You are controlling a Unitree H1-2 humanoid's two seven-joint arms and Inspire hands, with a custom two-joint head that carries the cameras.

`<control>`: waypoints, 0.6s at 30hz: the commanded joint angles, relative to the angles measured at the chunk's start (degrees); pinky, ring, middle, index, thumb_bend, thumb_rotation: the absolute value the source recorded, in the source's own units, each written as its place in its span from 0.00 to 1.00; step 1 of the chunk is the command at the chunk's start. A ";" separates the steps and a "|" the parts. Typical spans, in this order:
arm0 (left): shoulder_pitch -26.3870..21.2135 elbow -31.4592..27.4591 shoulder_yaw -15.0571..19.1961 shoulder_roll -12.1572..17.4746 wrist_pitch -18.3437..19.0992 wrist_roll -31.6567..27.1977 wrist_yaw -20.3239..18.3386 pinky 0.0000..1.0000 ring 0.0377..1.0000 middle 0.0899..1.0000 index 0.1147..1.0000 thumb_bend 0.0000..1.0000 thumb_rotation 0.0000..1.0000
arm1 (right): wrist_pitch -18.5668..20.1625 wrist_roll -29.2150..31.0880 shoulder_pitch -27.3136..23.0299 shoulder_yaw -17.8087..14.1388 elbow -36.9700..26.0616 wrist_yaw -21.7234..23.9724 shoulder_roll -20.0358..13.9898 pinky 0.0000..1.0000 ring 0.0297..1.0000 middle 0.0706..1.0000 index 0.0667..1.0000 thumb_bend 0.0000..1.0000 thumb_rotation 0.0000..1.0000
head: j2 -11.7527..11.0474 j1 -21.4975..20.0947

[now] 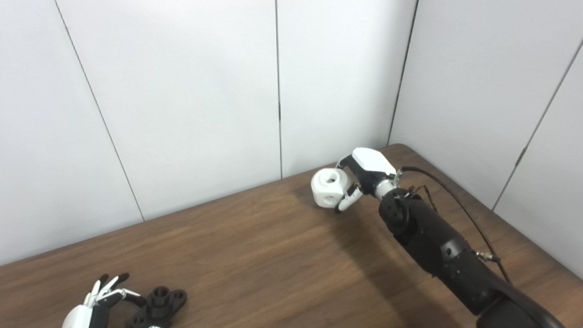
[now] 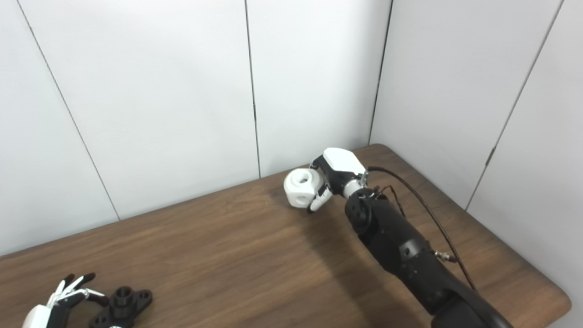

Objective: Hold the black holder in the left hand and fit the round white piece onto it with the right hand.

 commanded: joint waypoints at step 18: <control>1.51 1.66 -1.18 -0.67 0.01 1.37 1.29 1.00 1.00 0.88 0.42 0.52 0.04 | 6.96 5.85 -2.17 -4.24 -20.00 6.12 3.74 0.65 0.72 0.73 0.43 0.51 0.14 | 0.25 2.68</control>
